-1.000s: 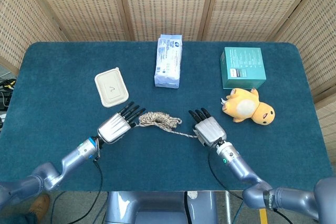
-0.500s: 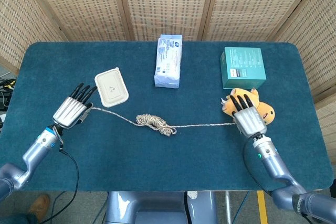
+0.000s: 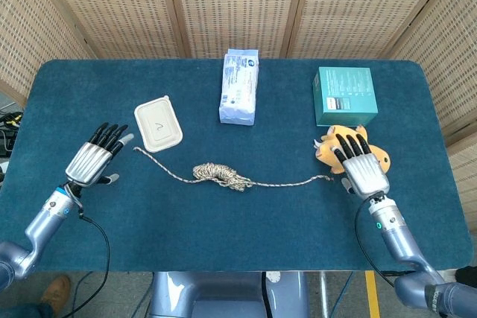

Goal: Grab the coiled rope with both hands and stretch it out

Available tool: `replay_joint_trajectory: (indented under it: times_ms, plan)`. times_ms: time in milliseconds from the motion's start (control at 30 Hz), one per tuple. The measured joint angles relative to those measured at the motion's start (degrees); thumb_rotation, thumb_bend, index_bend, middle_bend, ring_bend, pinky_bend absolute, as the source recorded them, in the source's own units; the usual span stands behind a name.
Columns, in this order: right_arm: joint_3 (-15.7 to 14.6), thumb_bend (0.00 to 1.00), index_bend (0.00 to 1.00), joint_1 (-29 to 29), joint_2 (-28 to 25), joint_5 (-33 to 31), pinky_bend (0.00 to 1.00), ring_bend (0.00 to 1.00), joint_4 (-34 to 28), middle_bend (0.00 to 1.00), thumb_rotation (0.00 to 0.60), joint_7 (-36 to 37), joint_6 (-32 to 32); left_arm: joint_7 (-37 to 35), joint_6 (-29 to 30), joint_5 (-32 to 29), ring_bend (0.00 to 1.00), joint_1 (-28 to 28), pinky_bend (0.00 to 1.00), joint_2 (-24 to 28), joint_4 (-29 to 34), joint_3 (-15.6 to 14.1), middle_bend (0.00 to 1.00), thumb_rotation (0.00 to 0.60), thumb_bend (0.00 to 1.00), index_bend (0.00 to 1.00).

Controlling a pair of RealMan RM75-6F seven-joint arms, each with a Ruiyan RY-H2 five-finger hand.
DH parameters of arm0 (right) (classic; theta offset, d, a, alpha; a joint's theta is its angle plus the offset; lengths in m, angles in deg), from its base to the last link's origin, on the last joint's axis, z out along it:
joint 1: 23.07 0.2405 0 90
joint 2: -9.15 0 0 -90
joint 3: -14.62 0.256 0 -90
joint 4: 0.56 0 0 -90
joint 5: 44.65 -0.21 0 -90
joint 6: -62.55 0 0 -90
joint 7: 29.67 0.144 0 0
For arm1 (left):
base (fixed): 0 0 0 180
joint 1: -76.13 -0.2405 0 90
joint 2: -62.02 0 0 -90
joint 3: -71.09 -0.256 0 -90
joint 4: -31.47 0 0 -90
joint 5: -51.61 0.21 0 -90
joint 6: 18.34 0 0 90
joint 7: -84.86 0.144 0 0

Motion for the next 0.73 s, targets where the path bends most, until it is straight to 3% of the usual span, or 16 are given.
replay_joint_trajectory:
  times_ms: [200,433,533,733]
  plan:
    - [0.35,0.00,0.00,-5.15,-3.35,4.93,0.00,0.00,-3.58,0.00,0.600,9.21,-8.57,-1.53,2.61,-4.15,0.00,-3.22,0.00,7.93,14.12,2.55,0.00,0.600,0.00,0.00]
    - [-1.51,0.00,0.00,-11.49,-6.77,9.67,0.00,0.00,-5.22,0.00,0.600,11.42,-15.65,2.49,6.73,-8.69,0.00,-11.11,0.00,18.78,31.99,2.86,0.00,0.600,0.00,0.00]
    - [-2.40,0.00,0.00,-13.09,-7.46,10.95,0.00,0.00,-5.85,0.00,0.600,10.83,-17.11,5.21,8.69,-9.54,0.00,-14.67,0.00,21.74,36.39,1.88,0.00,0.600,0.00,0.00]
    - [-3.50,0.00,0.00,-15.65,-8.16,12.88,0.00,0.00,-7.23,0.00,0.600,7.59,-19.73,7.39,11.79,-9.13,0.00,-18.83,0.00,22.96,39.21,-0.20,0.00,0.600,0.00,0.00]
